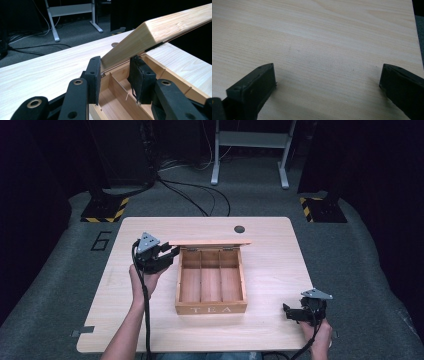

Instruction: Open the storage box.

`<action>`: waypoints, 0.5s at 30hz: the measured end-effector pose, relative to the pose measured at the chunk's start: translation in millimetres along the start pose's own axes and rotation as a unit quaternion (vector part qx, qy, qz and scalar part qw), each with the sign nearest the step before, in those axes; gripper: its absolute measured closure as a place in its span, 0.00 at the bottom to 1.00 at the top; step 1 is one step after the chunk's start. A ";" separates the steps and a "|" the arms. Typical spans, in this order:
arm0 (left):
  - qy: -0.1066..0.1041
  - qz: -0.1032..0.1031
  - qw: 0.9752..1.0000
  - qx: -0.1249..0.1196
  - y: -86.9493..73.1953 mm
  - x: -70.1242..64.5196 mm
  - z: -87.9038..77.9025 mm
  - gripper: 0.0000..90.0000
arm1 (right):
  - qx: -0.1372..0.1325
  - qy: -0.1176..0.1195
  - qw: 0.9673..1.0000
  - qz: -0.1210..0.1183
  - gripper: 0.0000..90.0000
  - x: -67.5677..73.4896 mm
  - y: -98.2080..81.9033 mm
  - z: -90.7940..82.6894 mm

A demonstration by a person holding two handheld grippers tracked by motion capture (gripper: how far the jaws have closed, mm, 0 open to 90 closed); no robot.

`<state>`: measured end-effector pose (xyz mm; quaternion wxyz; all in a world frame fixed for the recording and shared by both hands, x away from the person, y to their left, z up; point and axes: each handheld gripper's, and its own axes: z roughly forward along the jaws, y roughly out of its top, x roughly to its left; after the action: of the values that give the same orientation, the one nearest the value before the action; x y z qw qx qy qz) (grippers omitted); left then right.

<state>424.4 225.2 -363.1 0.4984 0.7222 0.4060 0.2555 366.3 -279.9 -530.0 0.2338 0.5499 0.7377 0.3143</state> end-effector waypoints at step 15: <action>-0.005 0.000 1.000 0.002 6.8 5.0 3.3 0.69 | 0.001 0.000 1.000 0.002 0.00 0.2 0.1 -0.1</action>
<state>431.9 226.5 -358.2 0.4988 0.7242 0.4044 0.2513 366.3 -279.7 -529.9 0.2329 0.5513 0.7372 0.3138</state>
